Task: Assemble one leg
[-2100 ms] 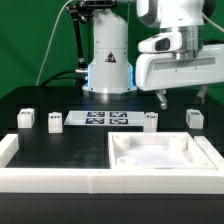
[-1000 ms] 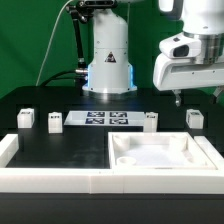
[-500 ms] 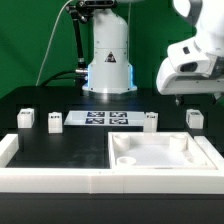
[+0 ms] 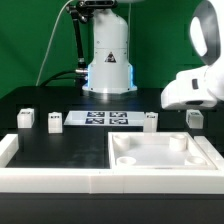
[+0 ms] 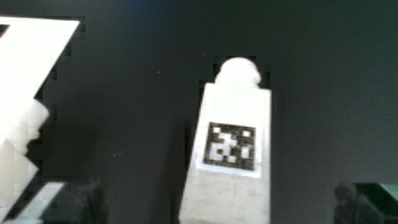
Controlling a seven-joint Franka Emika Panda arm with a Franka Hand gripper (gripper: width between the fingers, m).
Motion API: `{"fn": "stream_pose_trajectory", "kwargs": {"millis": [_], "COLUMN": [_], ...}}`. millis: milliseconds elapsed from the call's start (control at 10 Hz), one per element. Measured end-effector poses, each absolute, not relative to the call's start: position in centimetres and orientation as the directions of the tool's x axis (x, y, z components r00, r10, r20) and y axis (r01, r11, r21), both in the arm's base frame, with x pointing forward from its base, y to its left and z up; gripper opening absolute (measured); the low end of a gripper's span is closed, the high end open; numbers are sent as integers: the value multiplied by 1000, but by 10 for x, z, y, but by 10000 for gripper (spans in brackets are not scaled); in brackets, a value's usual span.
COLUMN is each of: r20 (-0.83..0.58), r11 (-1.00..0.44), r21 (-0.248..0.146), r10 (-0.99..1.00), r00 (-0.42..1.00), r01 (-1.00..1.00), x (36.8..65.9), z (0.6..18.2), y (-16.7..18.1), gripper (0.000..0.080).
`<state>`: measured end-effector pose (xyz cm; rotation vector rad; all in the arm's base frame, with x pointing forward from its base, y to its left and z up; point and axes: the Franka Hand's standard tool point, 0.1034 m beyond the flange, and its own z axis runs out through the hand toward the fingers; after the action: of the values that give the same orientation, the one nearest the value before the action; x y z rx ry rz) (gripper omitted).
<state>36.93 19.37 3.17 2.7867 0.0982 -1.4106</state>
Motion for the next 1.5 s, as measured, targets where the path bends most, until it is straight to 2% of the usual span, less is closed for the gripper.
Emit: {"fn": "stream_pose_trajectory", "kwargs": {"millis": [400, 700, 800, 900, 1000, 1100, 1500], "r20": [-831, -834, -834, -834, -834, -834, -834], "r11": [-998, -998, -998, -998, -998, -998, -998], "r21": [5, 9, 9, 9, 9, 9, 9], "r10": [26, 23, 23, 23, 23, 23, 23], "r00": [556, 551, 551, 551, 551, 551, 551], "r01": [55, 55, 55, 55, 55, 55, 55], "x": [347, 340, 340, 340, 340, 340, 340], "z": [10, 5, 5, 5, 5, 5, 5], "y": [185, 183, 183, 183, 183, 183, 183], "gripper": [649, 649, 530, 530, 382, 287, 287]}}
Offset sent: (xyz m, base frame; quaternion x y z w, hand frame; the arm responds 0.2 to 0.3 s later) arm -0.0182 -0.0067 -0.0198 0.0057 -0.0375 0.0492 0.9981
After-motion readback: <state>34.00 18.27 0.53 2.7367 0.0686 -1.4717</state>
